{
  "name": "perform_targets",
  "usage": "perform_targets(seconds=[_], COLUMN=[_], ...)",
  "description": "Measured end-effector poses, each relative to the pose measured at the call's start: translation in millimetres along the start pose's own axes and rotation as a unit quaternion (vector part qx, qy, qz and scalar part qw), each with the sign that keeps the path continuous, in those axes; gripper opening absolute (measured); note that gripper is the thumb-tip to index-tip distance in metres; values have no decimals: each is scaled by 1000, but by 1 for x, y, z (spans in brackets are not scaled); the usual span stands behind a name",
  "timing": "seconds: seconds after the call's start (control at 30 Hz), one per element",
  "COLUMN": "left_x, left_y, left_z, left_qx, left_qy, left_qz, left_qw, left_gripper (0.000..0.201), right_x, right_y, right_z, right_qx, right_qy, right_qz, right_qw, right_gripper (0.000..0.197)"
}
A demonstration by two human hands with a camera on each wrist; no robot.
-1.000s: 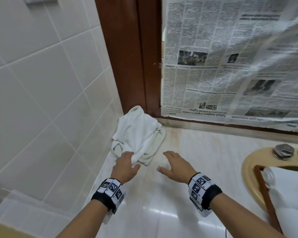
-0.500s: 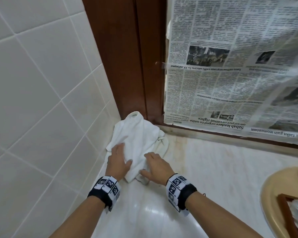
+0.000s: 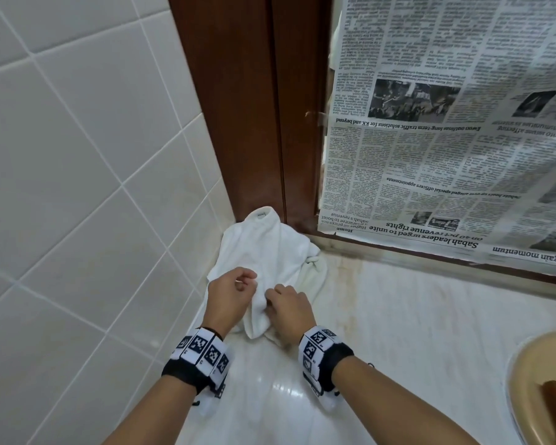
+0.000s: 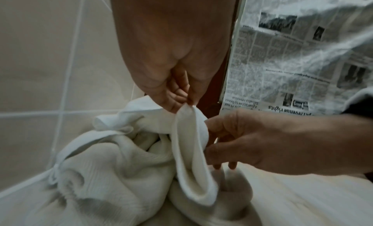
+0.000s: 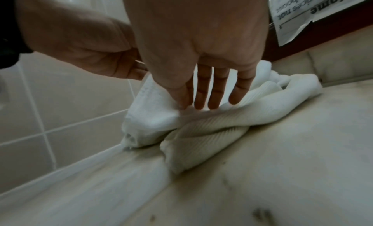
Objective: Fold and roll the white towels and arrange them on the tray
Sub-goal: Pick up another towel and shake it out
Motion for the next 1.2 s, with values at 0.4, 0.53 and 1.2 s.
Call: perform_targets(seconds=[0.4, 0.53, 1.2], left_x=[44, 44, 115], left_y=[42, 36, 99], left_z=[23, 21, 50], left_qx=[57, -62, 85], left_qy=[3, -35, -52], left_qz=[-45, -76, -200], left_qw=[997, 995, 975], left_gripper=[50, 41, 29], right_x=[23, 28, 177], right_y=[-2, -1, -79], right_z=[34, 59, 247], right_qx=[-175, -181, -179], right_qy=[44, 76, 269], right_qz=[-2, 15, 47], right_qw=[984, 980, 945], right_gripper=[24, 16, 6])
Point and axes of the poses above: each hand's wrist, its own x-axis away from the middle knuckle, its own z-axis out of the back of the hand, y = z × x, the point moved 7 cm from there along -x, towards the middle knuckle, and after that the axes turned 3 degrees about x, right-handed, at the moved point
